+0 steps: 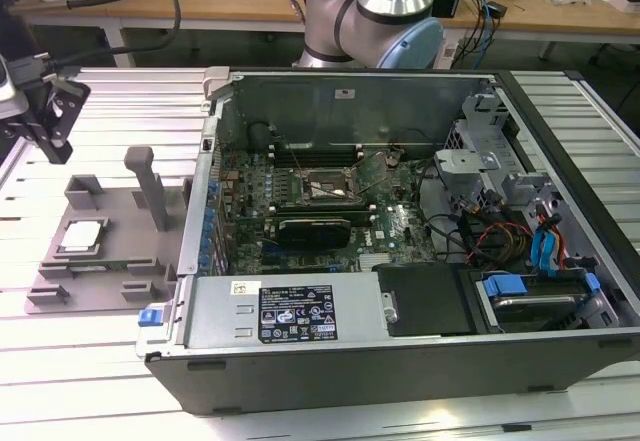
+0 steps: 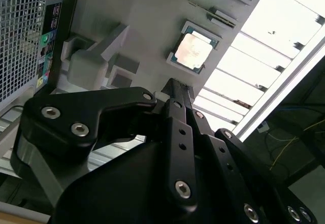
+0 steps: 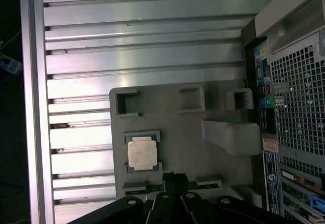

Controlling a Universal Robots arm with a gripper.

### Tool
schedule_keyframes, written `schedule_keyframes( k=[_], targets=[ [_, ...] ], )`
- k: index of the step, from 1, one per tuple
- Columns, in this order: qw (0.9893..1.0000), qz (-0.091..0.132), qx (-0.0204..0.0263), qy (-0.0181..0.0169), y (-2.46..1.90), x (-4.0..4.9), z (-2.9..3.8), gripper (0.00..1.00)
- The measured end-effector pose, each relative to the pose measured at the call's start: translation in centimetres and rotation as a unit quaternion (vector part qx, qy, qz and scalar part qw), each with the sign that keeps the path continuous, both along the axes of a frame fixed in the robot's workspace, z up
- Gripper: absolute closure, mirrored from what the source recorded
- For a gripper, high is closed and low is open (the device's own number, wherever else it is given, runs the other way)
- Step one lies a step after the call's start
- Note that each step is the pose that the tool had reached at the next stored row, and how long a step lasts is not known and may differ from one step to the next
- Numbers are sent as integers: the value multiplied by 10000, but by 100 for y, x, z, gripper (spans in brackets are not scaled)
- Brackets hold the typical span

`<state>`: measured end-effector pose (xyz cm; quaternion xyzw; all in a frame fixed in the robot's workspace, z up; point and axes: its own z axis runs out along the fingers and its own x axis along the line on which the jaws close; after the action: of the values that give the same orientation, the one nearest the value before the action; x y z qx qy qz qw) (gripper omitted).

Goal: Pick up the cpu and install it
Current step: 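Pick up the cpu and move it towards the insertion slot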

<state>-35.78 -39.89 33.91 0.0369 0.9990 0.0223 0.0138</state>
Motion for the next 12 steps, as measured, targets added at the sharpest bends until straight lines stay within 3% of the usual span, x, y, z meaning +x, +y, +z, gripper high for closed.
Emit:
schedule_keyframes(
  k=[2,5,12],
  targets=[
    [10000,0,1,-1,0,-3,-21,89],
    [10000,2,1,0,0,-21,-121,89],
    [10000,9,2,0,0,-37,-203,89]
  ],
)
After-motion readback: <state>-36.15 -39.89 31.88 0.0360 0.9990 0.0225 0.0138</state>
